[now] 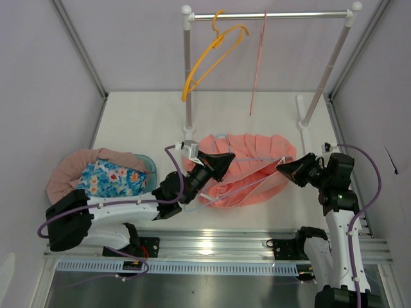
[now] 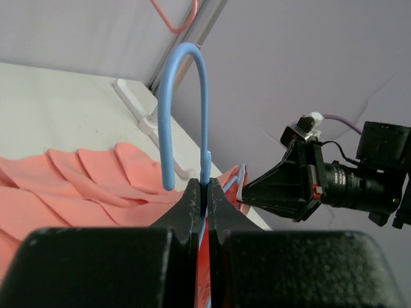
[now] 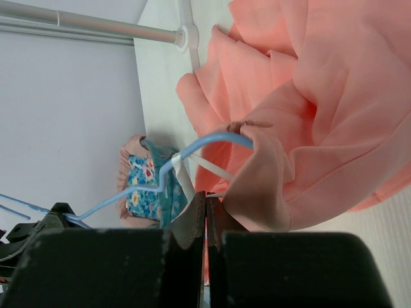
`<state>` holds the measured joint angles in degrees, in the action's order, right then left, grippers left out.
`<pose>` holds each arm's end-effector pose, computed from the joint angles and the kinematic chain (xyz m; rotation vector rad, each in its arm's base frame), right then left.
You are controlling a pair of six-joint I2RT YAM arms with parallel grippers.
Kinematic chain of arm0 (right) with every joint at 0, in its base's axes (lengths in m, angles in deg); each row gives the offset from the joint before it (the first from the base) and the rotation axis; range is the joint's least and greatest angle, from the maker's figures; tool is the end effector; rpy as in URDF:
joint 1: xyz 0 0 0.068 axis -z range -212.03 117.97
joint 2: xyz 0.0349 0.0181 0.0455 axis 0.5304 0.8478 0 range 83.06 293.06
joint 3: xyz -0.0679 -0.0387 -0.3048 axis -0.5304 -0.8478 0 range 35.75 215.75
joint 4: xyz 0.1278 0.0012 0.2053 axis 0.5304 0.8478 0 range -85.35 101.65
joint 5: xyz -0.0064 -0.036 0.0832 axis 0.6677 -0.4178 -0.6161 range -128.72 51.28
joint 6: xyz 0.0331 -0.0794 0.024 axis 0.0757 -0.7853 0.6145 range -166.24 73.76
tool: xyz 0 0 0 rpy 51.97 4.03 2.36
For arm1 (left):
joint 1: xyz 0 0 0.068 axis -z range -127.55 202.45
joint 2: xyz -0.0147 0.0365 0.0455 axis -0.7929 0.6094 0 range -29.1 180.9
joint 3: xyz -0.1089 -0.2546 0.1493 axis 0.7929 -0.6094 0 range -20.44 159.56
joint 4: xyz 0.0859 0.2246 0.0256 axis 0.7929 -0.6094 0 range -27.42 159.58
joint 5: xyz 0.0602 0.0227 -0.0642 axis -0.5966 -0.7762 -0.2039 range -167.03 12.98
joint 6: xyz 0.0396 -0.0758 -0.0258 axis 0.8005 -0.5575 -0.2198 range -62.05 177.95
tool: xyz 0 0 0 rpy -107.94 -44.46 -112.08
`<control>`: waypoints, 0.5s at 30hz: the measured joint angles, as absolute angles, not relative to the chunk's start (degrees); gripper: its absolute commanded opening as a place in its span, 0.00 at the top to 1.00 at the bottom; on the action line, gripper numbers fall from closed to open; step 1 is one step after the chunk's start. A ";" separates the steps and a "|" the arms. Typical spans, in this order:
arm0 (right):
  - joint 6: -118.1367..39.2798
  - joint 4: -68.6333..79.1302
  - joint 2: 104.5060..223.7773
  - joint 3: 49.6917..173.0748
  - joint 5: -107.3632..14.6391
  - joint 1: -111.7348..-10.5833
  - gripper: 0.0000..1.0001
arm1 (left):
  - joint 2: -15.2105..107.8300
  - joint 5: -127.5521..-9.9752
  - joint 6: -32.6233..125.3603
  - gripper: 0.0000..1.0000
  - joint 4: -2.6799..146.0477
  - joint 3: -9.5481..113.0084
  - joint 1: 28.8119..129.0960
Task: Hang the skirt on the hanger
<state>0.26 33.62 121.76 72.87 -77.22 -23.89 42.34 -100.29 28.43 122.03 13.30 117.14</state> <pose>0.1289 0.0316 0.2900 0.5989 2.0830 1.0997 0.1475 -0.2383 0.3525 0.0652 1.4225 -1.1149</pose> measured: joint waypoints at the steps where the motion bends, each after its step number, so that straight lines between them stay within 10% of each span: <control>1: 0.37 33.47 121.78 72.87 -77.33 -23.93 1.00 | 42.74 -100.25 28.45 1.00 121.96 14.04 117.14; 15: 1.48 32.12 121.43 72.87 -76.46 -25.18 1.00 | 47.61 -100.25 28.63 1.00 120.98 21.43 116.64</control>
<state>1.48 32.12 121.43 72.87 -76.46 -25.18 47.61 -100.25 28.63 120.98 21.43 116.64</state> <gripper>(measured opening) 0.009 0.037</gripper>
